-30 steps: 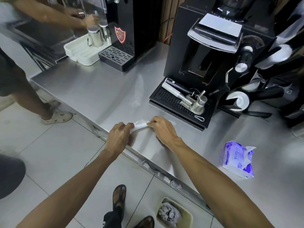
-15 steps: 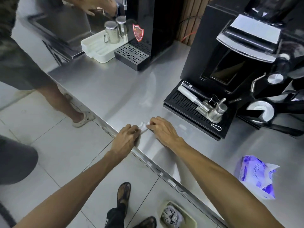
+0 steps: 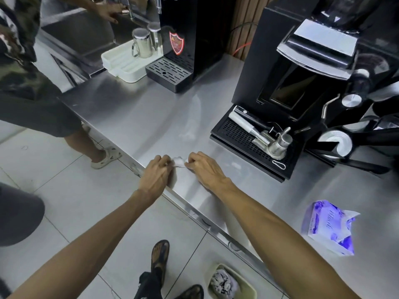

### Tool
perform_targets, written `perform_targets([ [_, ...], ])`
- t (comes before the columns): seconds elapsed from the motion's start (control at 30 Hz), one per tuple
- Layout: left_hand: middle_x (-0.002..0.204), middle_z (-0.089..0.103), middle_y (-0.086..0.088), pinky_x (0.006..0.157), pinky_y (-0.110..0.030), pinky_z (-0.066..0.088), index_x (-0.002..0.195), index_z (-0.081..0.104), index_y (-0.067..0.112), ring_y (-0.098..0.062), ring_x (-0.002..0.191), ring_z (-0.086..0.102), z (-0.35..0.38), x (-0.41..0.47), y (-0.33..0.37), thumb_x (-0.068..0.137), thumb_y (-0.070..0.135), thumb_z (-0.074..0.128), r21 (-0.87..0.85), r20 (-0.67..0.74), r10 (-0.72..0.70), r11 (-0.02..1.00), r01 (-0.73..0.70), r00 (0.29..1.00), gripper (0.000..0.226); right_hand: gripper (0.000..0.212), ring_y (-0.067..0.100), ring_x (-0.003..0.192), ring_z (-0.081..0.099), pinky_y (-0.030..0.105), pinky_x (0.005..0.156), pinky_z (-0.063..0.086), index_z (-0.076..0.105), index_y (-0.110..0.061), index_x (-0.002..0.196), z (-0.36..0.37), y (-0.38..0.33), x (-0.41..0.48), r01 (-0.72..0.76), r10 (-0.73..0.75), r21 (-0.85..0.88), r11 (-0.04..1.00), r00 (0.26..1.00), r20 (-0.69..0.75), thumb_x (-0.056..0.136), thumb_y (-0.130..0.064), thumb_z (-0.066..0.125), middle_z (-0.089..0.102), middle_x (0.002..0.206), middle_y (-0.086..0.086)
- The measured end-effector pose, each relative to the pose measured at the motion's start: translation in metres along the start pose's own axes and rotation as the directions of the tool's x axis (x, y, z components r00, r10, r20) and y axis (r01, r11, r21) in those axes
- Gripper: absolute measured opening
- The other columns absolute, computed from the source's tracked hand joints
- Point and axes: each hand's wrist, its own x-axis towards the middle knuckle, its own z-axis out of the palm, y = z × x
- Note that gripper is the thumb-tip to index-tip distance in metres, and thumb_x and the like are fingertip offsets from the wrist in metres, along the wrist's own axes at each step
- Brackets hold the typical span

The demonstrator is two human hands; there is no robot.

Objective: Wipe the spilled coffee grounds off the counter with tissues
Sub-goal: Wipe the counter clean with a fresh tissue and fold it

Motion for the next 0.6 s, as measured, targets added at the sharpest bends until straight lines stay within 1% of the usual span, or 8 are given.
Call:
perform_targets([
  [0.07,0.097,0.058,-0.009,0.064,-0.034,0.049,0.104,0.066,0.009,-0.025,0.075,0.053,-0.001,0.002,0.003,0.061,-0.001,0.076,-0.004,-0.004,-0.004,1.0,0.003,1.0,0.045,0.017,0.021,0.079,0.053,0.033,0.061,0.053,0.074,-0.01,0.102,-0.002,0.01,0.004,-0.012,0.013,-0.038,0.999,1.0,0.011,0.085,-0.008,0.07,0.06,0.09,0.004],
  [0.17,0.094,0.058,-0.007,0.062,-0.034,0.049,0.1,0.067,0.009,-0.023,0.073,0.051,-0.003,-0.008,0.022,0.061,0.002,0.076,-0.023,-0.026,0.043,0.999,-0.044,0.999,0.04,0.014,0.02,0.077,0.053,0.031,0.059,0.052,0.075,-0.013,0.099,-0.006,0.028,-0.01,-0.012,0.012,-0.028,1.0,1.0,0.001,0.087,-0.015,0.07,0.059,0.088,0.001],
  [0.23,0.09,0.055,-0.006,0.06,-0.033,0.048,0.099,0.067,0.008,-0.022,0.072,0.049,-0.001,-0.017,0.039,0.059,0.007,0.078,-0.017,-0.047,0.083,0.996,-0.084,0.995,0.041,0.014,0.02,0.076,0.054,0.028,0.056,0.049,0.076,-0.015,0.099,-0.007,0.035,-0.028,-0.005,0.005,-0.017,1.0,1.0,-0.011,0.085,-0.014,0.071,0.059,0.087,0.0],
  [0.3,0.087,0.052,-0.006,0.058,-0.033,0.046,0.096,0.067,0.007,-0.021,0.071,0.044,0.0,-0.027,0.062,0.055,0.007,0.08,-0.035,-0.057,0.114,0.993,-0.116,0.992,0.043,0.016,0.019,0.078,0.054,0.028,0.055,0.05,0.075,-0.017,0.1,-0.01,0.038,-0.049,-0.014,0.014,-0.003,1.0,1.0,-0.012,0.084,-0.012,0.072,0.058,0.087,-0.001],
  [0.37,0.086,0.052,-0.006,0.057,-0.032,0.046,0.094,0.067,0.005,-0.021,0.071,0.045,0.0,-0.035,0.086,0.052,0.007,0.082,-0.06,-0.06,0.136,0.988,-0.14,0.989,0.044,0.016,0.019,0.078,0.054,0.029,0.054,0.049,0.075,-0.016,0.098,-0.014,0.04,-0.068,-0.025,0.025,0.013,1.0,0.999,-0.023,0.083,-0.011,0.073,0.058,0.087,0.0],
  [0.47,0.089,0.053,-0.007,0.061,-0.031,0.046,0.095,0.067,0.005,-0.022,0.074,0.047,-0.001,-0.043,0.121,0.048,0.011,0.081,-0.072,-0.004,0.185,0.98,-0.185,0.983,0.049,0.018,0.022,0.08,0.056,0.03,0.052,0.047,0.075,-0.014,0.095,-0.022,0.044,-0.096,-0.046,0.047,0.041,0.998,0.999,-0.016,0.08,-0.004,0.073,0.06,0.088,0.002],
  [0.53,0.091,0.05,-0.007,0.063,-0.03,0.044,0.096,0.065,0.006,-0.021,0.077,0.045,0.0,-0.046,0.136,0.049,0.013,0.08,-0.078,0.027,0.213,0.975,-0.21,0.977,0.049,0.023,0.022,0.082,0.058,0.031,0.053,0.051,0.075,-0.015,0.097,-0.025,0.049,-0.114,-0.065,0.065,0.027,0.998,0.998,-0.01,0.077,-0.002,0.075,0.06,0.089,0.002],
  [0.6,0.092,0.047,-0.005,0.063,-0.029,0.043,0.096,0.065,0.008,-0.02,0.076,0.042,0.001,-0.047,0.144,0.05,0.013,0.082,-0.109,0.026,0.218,0.971,-0.214,0.976,0.049,0.024,0.021,0.083,0.058,0.034,0.054,0.054,0.075,-0.016,0.099,-0.026,0.054,-0.13,-0.087,0.087,0.012,0.996,0.996,0.004,0.077,-0.004,0.077,0.06,0.09,0.001],
])
